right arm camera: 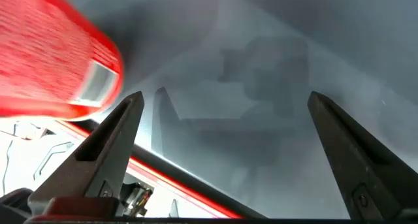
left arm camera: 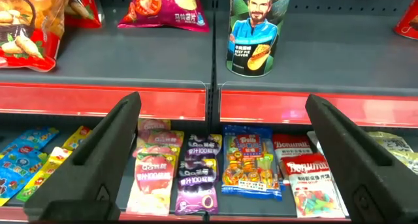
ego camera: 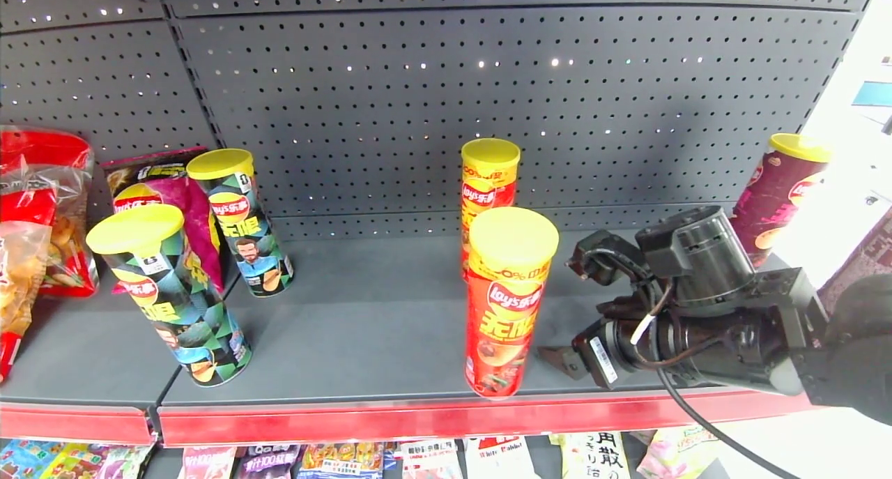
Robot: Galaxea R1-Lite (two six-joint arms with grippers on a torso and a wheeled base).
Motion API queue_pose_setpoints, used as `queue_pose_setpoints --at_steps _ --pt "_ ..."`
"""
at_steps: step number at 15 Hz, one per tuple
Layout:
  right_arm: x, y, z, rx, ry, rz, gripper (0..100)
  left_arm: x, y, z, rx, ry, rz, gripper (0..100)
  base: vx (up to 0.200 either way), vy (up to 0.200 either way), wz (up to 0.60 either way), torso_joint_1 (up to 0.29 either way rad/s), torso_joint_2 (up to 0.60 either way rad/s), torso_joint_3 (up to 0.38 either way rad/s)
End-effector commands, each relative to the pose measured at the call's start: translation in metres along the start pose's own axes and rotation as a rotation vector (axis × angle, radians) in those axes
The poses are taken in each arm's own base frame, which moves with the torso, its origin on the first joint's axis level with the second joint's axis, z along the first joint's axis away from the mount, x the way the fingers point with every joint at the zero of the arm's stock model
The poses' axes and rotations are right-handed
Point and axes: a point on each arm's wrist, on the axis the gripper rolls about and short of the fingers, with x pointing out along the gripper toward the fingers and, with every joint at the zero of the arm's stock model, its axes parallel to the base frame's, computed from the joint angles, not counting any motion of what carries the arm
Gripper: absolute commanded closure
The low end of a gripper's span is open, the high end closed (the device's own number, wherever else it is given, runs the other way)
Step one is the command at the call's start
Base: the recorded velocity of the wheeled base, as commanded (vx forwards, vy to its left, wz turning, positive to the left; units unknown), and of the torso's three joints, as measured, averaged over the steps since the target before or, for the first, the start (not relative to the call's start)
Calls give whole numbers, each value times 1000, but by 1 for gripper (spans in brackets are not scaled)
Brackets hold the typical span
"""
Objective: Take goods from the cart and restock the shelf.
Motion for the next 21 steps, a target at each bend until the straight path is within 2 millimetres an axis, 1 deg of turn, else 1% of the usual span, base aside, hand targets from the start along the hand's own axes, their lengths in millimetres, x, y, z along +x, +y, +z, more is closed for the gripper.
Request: queue_pose_setpoints --at_steps 1,3,12,14,21 --pt "4 4 3 -11 -1 7 0 0 0 0 0 -1 1 0 0 0 0 0 0 0" --pt "5 9 2 -21 5 0 0 0 0 0 -2 -1 0 0 0 0 0 0 0 0" --pt "9 16 -2 -43 26 12 0 0 0 0 0 -1 0 0 0 0 0 0 0 0" --pt "9 19 0 -49 21 19 0 0 0 0 0 -1 1 0 0 0 0 0 0 0" --pt "13 19 -1 -50 33 17 0 0 0 0 0 -1 1 0 0 0 0 0 0 0"
